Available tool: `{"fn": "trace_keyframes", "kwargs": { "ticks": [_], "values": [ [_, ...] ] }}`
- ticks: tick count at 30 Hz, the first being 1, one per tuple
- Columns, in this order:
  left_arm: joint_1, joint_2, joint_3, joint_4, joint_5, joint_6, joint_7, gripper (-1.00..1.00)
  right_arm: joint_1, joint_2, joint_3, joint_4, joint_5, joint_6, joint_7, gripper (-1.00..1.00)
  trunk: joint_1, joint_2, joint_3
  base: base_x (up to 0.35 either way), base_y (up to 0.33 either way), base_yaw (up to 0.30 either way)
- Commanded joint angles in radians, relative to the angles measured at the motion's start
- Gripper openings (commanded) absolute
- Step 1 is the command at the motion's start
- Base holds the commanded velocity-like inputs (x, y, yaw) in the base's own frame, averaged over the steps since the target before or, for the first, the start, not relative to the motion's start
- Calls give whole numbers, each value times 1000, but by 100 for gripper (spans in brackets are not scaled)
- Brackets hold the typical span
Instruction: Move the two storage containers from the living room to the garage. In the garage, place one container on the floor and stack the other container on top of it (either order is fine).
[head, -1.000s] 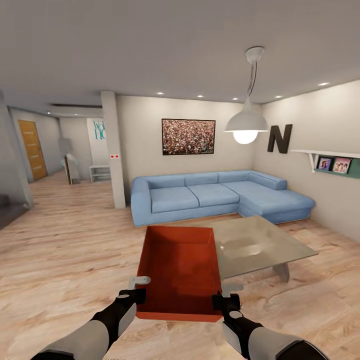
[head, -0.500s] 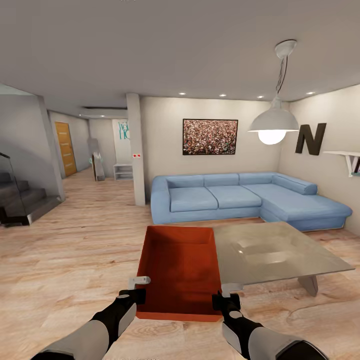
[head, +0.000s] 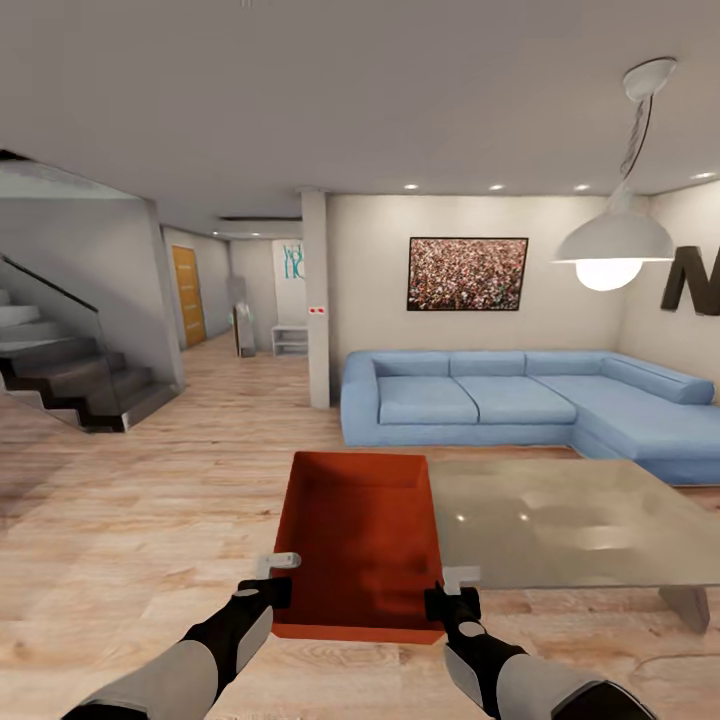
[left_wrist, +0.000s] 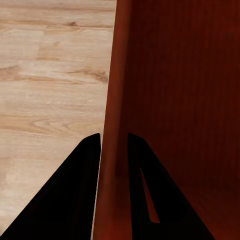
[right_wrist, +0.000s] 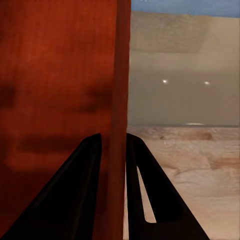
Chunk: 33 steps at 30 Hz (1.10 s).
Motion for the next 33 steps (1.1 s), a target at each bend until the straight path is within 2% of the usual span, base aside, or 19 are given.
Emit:
{"fn": "trace_keyframes", "kwargs": {
  "ticks": [1, 33],
  "values": [
    [-1, 5, 36, -4, -10, 6, 21, -100, 0, 0, -26, -1, 7, -1, 1, -100, 0, -1, -2, 0, 0, 293],
    [-1, 5, 36, -2, -10, 6, 21, -100, 0, 0, -25, -1, 7, -1, 1, -100, 0, -1, -2, 0, 0, 293]
  ]
}}
